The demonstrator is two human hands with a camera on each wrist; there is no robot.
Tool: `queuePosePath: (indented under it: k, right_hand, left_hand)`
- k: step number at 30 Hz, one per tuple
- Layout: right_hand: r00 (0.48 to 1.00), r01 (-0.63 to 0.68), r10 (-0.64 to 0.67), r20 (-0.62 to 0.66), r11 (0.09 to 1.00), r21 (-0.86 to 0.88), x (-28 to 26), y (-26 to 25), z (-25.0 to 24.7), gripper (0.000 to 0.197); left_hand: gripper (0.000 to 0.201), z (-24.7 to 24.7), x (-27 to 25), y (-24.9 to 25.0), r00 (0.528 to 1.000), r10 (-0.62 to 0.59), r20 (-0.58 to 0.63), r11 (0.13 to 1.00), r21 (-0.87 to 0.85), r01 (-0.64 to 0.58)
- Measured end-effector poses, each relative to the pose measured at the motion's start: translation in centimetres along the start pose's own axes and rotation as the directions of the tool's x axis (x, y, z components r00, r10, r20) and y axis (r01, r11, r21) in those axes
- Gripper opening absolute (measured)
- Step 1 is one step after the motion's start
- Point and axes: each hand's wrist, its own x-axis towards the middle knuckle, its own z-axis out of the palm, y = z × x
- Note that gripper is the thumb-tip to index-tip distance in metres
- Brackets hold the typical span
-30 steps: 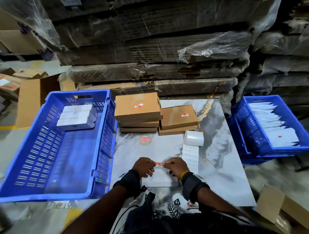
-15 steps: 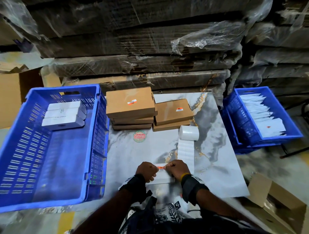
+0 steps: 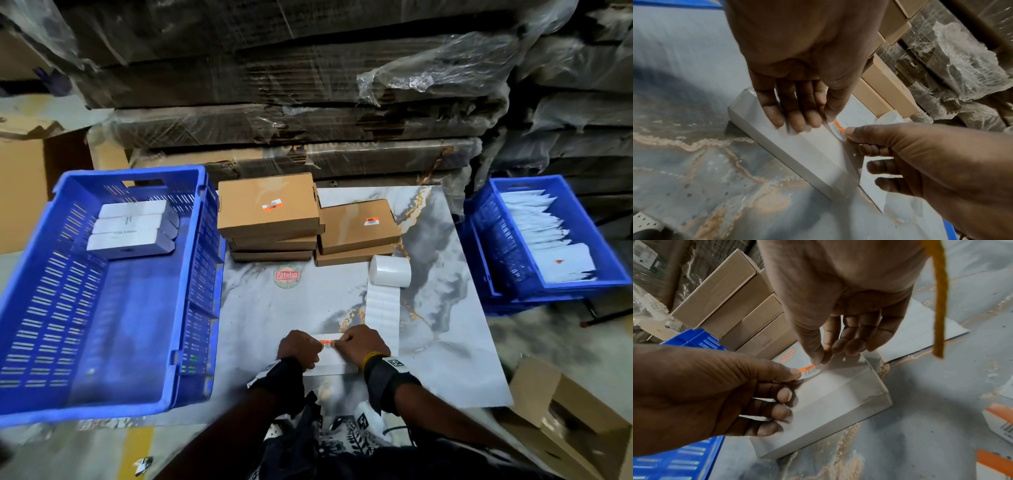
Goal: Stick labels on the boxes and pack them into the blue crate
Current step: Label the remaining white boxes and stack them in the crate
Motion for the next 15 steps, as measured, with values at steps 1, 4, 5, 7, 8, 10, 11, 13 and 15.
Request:
queuePosePath:
  k: [1, 4, 5, 7, 8, 10, 11, 13, 15]
  right_hand:
    - [1.000, 0.002, -0.002, -0.004, 1.000, -0.009, 0.10, 0.07, 0.06, 0.027]
    - [0.999, -0.022, 0.020, -0.036, 0.999, -0.047, 0.18, 0.05, 0.23, 0.028]
    - [0.998, -0.032, 0.030, -0.046, 0.998, -0.058, 0.19, -0.01, 0.30, 0.030]
    - [0.997, -0.044, 0.039, -0.060, 0.996, -0.079, 0.25, -0.16, 0.47, 0.034]
    - [0.997, -0.048, 0.042, -0.067, 0.995, -0.092, 0.28, -0.24, 0.51, 0.034]
    - [0.995, -0.055, 0.045, -0.084, 0.991, -0.123, 0.30, -0.32, 0.56, 0.030]
    - [0.994, -0.057, 0.044, -0.095, 0.989, -0.138, 0.31, -0.35, 0.58, 0.029]
    - [0.993, -0.057, 0.040, -0.110, 0.986, -0.158, 0.39, -0.33, 0.66, 0.030]
    - [0.993, -0.059, 0.040, -0.114, 0.984, -0.169, 0.52, -0.32, 0.76, 0.031]
  left_hand:
    - [0.026, 0.07, 0.01, 0.09, 1.000, -0.004, -0.009, 1.000, 0.007, 0.004]
    - [0.027, 0.10, -0.21, 0.24, 0.999, -0.006, -0.033, 1.000, 0.012, 0.006]
    - [0.027, 0.13, -0.25, 0.24, 0.999, -0.002, -0.038, 1.000, 0.026, 0.003]
    - [0.025, 0.27, -0.30, 0.20, 0.999, 0.003, -0.047, 0.999, 0.053, 0.000]
    - [0.023, 0.36, -0.31, 0.19, 0.999, 0.010, -0.052, 0.998, 0.060, -0.007]
    - [0.019, 0.51, -0.37, 0.14, 0.997, 0.024, -0.068, 0.997, 0.073, -0.019]
    - [0.018, 0.55, -0.42, 0.14, 0.997, 0.023, -0.073, 0.997, 0.078, -0.018]
    - [0.014, 0.63, -0.48, 0.18, 0.996, 0.025, -0.085, 0.994, 0.107, -0.016]
    - [0.015, 0.66, -0.39, 0.27, 0.994, 0.023, -0.103, 0.989, 0.149, -0.007]
